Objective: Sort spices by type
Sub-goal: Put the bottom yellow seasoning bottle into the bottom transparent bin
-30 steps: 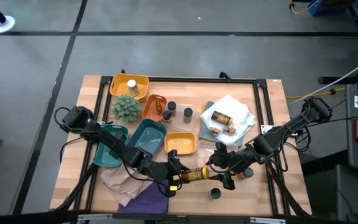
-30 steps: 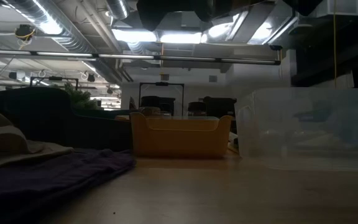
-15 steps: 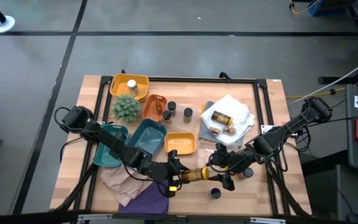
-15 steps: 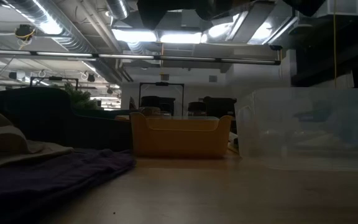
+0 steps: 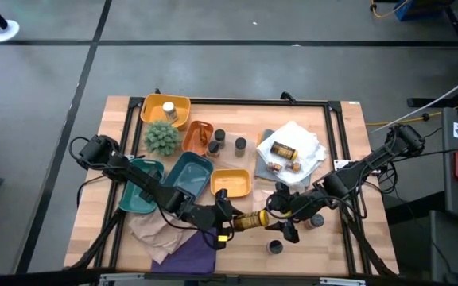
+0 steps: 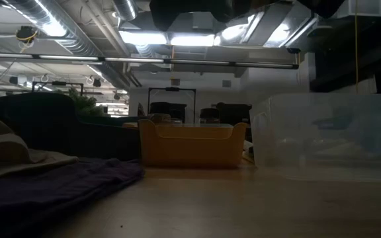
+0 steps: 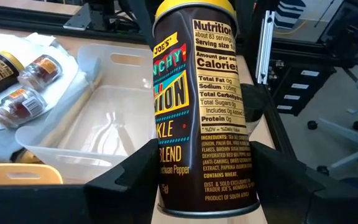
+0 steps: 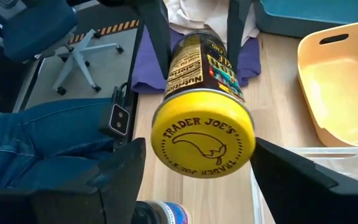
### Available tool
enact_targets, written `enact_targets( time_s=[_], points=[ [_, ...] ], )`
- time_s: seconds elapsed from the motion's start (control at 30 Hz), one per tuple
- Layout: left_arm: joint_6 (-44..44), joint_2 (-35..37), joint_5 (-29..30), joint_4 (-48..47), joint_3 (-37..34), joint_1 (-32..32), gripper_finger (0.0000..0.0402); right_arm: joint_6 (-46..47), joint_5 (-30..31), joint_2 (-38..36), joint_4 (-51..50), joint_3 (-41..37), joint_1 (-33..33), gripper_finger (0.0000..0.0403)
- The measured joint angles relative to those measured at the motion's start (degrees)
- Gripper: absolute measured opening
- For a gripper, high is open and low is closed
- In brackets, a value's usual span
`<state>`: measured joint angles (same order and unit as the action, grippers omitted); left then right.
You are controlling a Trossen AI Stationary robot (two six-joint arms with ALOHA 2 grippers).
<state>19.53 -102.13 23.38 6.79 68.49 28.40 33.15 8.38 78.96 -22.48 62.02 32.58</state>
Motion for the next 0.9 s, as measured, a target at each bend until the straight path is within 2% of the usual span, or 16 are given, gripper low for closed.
enact_targets(
  time_s=[0.3,0.53,0.9],
  points=[
    [-0.57,-0.09,0.26,0.26,-0.11,-0.09,0.0205,-0.48,5.55,-0.06,0.05,0.00,0.09,0.0285],
    [-4.33,-0.22,0.47,3.24,-0.23,-0.07,0.0205,-1.10,4.20,-0.24,0.49,0.11,0.13,0.0285],
    [-5.27,-0.22,0.33,4.60,-0.22,-0.09,0.0205,-9.67,2.69,-0.15,0.21,0.11,0.00,0.0285]
  ],
)
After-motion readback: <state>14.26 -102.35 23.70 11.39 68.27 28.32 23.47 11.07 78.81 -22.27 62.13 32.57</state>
